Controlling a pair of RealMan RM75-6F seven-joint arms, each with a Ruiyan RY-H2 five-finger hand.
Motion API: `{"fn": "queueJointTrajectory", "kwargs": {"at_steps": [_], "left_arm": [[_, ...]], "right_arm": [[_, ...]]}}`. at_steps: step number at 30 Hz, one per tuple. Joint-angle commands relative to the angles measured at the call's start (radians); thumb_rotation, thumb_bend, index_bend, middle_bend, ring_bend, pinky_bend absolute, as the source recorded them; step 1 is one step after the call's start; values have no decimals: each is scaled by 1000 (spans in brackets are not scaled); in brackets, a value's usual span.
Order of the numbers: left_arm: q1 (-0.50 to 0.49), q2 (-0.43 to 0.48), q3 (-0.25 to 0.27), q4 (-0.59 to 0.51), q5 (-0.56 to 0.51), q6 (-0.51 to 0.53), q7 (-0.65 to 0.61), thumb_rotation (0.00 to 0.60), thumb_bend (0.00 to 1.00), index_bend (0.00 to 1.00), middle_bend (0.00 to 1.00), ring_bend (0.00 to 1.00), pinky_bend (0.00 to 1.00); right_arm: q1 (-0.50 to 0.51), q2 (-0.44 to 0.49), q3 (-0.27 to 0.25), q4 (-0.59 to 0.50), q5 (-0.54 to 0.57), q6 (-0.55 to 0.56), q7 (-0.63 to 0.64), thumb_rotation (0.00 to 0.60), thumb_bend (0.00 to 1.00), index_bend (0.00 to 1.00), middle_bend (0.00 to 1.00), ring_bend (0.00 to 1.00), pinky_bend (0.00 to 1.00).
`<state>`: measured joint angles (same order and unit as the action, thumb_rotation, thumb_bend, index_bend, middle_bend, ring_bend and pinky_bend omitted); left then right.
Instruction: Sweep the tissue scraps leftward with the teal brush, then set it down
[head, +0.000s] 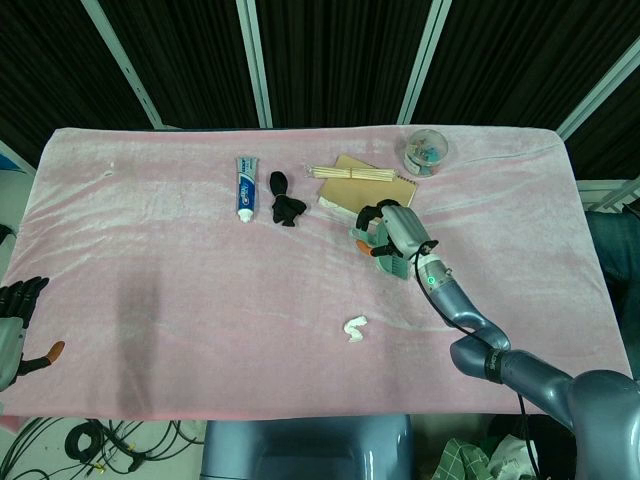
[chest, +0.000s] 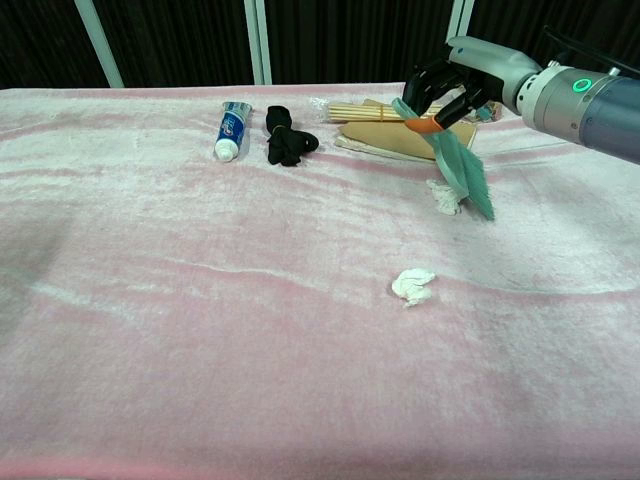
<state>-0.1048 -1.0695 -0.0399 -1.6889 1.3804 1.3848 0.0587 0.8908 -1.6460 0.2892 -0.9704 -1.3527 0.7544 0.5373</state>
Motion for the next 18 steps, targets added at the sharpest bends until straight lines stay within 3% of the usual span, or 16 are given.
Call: {"fn": "queueJointTrajectory", "kwargs": {"at_steps": [1, 6, 10, 18], "left_arm": [[0, 0, 0, -1, 0, 0, -1, 600, 251, 34, 55, 10, 33], [1, 1, 1, -1, 0, -1, -2, 600, 251, 34, 55, 10, 34], [0, 3, 1, -2, -1, -4, -6, 600, 251, 34, 55, 10, 33], [-1, 5, 0, -2, -3, -7, -12, 600, 251, 34, 55, 11, 33]], "right_arm": [[-2, -6, -4, -1, 9, -11, 12, 600, 468, 763, 682, 360, 174], [-5, -24, 17, -18, 32, 0, 66, 600, 475, 780, 706, 382, 175], [-11, -46, 56, -53, 68, 14, 163, 600, 481, 786, 717, 394, 175], [-19, -31, 86, -147, 75, -4, 327, 600, 481, 786, 715, 395, 175]]}}
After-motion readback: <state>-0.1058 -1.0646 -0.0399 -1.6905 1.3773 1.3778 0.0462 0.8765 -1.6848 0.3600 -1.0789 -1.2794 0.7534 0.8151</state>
